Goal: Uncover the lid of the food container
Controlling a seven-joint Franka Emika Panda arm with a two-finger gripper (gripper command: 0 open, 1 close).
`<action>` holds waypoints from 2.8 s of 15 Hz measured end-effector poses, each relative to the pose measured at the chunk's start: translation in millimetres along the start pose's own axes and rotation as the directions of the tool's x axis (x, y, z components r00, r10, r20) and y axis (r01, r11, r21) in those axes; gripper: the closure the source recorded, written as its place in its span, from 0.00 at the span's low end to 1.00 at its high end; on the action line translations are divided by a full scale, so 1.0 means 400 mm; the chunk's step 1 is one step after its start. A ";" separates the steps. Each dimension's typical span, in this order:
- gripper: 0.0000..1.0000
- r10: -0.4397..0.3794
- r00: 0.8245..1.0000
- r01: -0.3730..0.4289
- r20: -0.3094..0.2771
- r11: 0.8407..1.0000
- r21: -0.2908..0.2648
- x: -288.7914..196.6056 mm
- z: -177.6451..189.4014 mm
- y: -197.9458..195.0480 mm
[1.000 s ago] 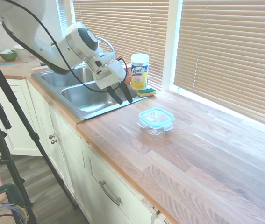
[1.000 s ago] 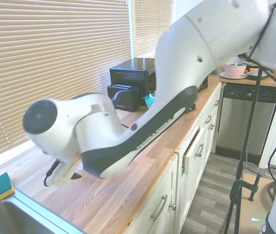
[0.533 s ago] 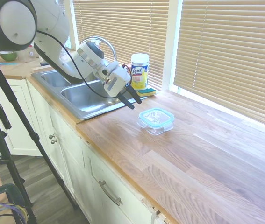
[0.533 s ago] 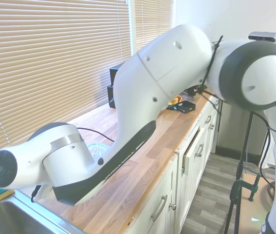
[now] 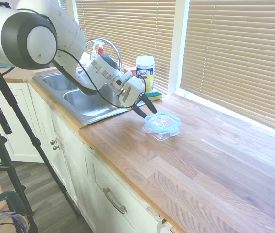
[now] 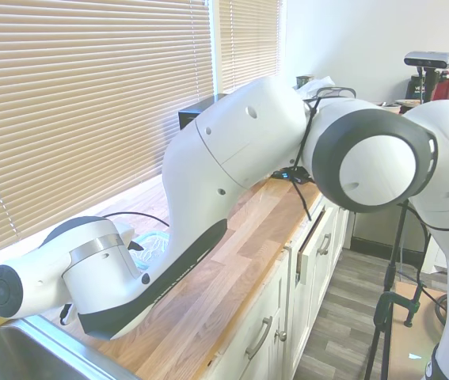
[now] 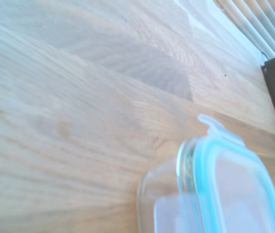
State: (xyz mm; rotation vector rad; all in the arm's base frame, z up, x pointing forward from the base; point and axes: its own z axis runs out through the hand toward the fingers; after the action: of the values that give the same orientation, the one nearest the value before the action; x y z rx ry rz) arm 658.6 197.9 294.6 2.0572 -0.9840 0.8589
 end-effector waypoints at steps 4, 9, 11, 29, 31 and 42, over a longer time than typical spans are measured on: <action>0.00 -0.032 0.999 0.031 -0.007 0.999 -0.030 0.005 0.012 0.001; 1.00 -0.072 0.997 0.071 -0.006 0.996 -0.062 -0.028 -0.009 0.002; 1.00 -0.082 0.997 0.081 -0.008 0.994 -0.070 -0.046 -0.019 0.000; 1.00 -0.062 0.998 0.063 0.018 0.995 -0.078 -0.037 -0.039 0.002; 1.00 -0.039 0.998 0.042 0.048 0.997 -0.068 -0.013 -0.059 0.012; 1.00 0.147 0.964 -0.147 0.224 0.989 -0.017 0.298 -0.061 0.151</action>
State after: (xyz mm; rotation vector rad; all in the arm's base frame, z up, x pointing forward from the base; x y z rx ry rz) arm 661.0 144.3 419.5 2.1357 -1.2719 0.7096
